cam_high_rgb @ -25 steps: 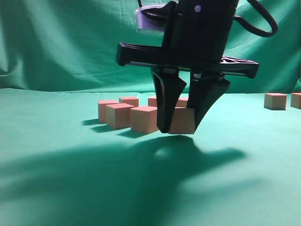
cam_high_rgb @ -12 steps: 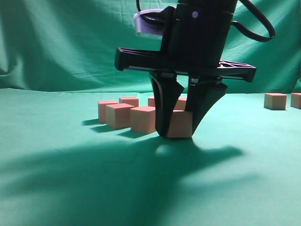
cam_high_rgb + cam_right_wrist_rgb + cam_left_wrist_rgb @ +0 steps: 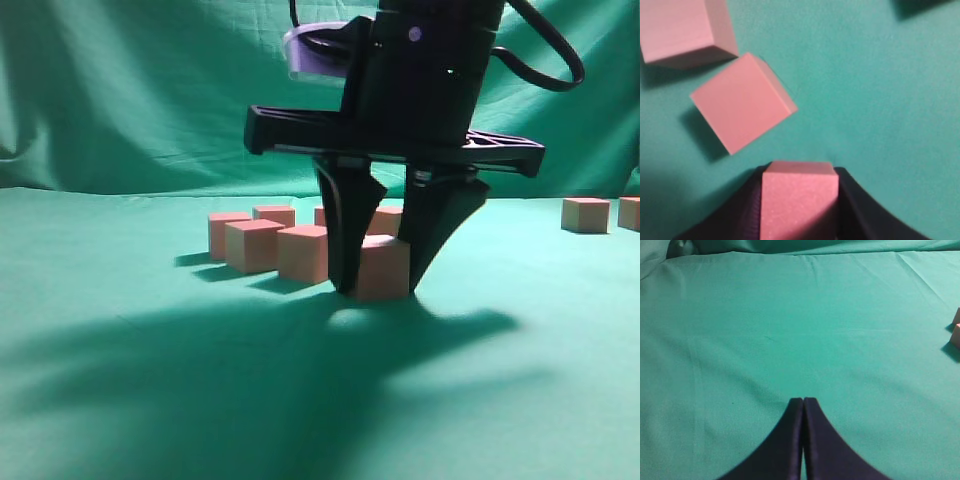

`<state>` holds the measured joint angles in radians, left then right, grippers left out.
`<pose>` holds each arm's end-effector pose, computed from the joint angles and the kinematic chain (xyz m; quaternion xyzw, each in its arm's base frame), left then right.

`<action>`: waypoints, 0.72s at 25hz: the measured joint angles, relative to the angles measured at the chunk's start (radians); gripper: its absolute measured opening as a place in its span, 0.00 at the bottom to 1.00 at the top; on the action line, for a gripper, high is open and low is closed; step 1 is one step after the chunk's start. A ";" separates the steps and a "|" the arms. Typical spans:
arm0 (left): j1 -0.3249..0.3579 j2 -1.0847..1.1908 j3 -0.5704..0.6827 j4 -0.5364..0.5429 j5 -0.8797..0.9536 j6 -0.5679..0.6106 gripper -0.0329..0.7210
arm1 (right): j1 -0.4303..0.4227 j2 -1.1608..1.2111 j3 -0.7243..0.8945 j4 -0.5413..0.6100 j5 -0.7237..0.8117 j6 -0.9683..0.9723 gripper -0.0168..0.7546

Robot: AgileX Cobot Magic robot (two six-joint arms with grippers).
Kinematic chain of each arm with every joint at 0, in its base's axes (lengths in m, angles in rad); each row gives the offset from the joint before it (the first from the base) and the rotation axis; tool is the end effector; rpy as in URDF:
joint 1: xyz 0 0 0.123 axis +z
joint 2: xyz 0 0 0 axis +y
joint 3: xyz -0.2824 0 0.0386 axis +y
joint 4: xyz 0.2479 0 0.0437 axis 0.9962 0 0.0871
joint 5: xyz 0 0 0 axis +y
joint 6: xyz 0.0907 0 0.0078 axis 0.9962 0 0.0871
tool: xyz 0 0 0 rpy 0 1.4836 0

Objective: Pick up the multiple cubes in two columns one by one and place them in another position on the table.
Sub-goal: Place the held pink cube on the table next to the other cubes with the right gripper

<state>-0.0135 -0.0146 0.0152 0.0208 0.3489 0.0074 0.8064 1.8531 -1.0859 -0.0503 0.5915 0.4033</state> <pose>0.0529 -0.0001 0.1773 0.0139 0.7934 0.0069 0.6086 0.2450 0.2518 0.1559 -0.2161 0.9648 0.0708 0.1323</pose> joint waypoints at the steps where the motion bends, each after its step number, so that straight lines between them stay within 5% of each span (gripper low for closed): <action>1: 0.000 0.000 0.000 0.000 0.000 0.000 0.04 | 0.000 0.002 0.000 0.000 0.000 -0.002 0.47; 7: 0.000 0.000 0.000 0.000 0.000 0.000 0.04 | 0.000 -0.022 -0.004 0.000 0.063 -0.018 0.81; 18: 0.000 0.000 0.000 0.000 0.000 0.000 0.04 | 0.000 -0.219 -0.257 -0.044 0.537 -0.084 0.80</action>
<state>-0.0135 -0.0146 0.0152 0.0208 0.3489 0.0074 0.8064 1.6336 -1.3427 -0.0944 1.1282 0.3193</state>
